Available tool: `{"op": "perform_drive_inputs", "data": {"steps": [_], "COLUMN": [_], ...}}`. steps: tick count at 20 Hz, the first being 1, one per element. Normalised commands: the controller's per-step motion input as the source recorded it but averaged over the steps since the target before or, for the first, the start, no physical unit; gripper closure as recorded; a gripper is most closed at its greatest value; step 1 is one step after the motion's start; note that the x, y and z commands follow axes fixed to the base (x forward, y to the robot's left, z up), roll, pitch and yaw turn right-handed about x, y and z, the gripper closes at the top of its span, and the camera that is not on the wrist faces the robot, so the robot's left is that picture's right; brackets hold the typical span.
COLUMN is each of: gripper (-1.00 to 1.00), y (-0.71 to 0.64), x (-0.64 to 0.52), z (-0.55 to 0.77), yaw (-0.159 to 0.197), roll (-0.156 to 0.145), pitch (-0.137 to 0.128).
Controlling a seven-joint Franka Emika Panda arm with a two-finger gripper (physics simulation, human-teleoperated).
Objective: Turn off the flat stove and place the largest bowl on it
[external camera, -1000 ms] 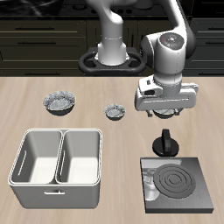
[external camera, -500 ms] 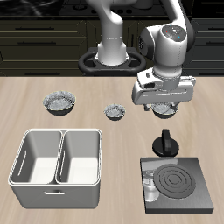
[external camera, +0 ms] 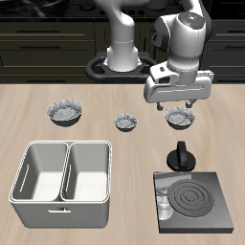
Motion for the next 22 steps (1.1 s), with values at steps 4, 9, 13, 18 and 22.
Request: {"op": "perform_drive_inputs", "data": {"steps": [4,9,13,18,22], "gripper": [-1.00,-1.00,-1.00,-1.00,-1.00], "y": [-0.12,-0.01,-0.09,-0.10,-0.10], "x": [-0.11,-0.15,-0.10,-0.05,-0.19], "z": [0.18,0.15,0.03,-0.11,0.00], "yaw": [0.024,0.015,0.005,0.014,0.019], "roll": [-0.022,0.006,0.001,-0.005,0.006], "pitch": [0.001,-0.011,0.003,0.040,-0.004]}}
